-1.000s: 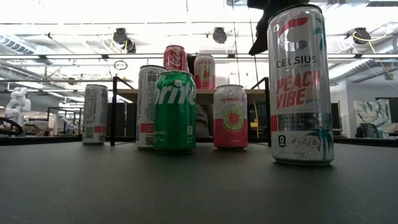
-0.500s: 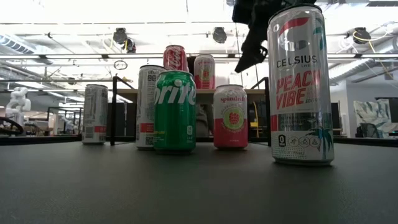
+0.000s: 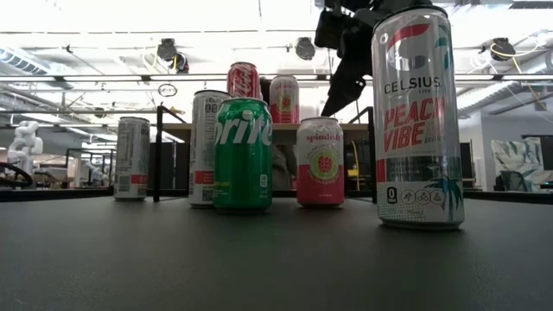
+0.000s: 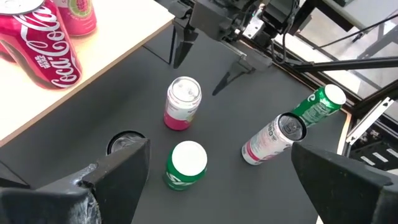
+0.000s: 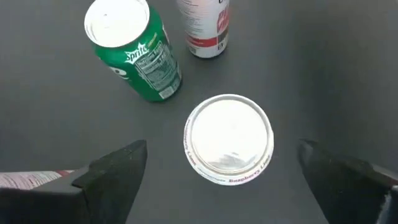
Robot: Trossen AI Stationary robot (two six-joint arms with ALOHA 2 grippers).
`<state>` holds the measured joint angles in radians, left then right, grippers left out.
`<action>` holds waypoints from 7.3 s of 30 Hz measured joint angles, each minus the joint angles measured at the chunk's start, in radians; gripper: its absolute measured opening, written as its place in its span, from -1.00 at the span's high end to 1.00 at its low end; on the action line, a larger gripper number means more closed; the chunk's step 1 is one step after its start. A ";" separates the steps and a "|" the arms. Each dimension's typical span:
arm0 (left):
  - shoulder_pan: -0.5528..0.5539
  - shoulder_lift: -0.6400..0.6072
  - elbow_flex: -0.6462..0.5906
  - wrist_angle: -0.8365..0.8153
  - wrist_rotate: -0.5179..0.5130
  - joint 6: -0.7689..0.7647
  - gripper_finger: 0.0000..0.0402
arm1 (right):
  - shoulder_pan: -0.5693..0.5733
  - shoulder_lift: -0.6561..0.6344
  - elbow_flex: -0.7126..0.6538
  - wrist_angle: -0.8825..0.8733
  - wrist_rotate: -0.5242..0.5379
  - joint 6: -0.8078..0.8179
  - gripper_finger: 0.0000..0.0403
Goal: Place canned beverage on shelf
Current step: Put the white pink soda can on the shelf aligned with the other white pink soda cans
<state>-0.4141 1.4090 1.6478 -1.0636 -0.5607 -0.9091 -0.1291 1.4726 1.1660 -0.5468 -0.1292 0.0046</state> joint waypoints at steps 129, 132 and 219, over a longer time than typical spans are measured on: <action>0.002 0.001 0.000 0.238 -0.218 0.297 -0.94 | -0.019 0.150 0.887 -0.427 -0.198 0.283 -0.34; 0.002 0.001 0.000 0.355 -0.218 0.424 -0.94 | -0.027 0.150 0.893 -0.416 -0.224 0.313 -0.33; 0.172 0.150 -0.037 0.525 -0.076 0.393 -0.48 | -0.042 0.140 0.903 -0.348 -0.240 0.446 -0.38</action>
<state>-0.2417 1.5589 1.6112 -0.5386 -0.6367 -0.5166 -0.1707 1.6127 2.0689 -0.8945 -0.3691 0.4507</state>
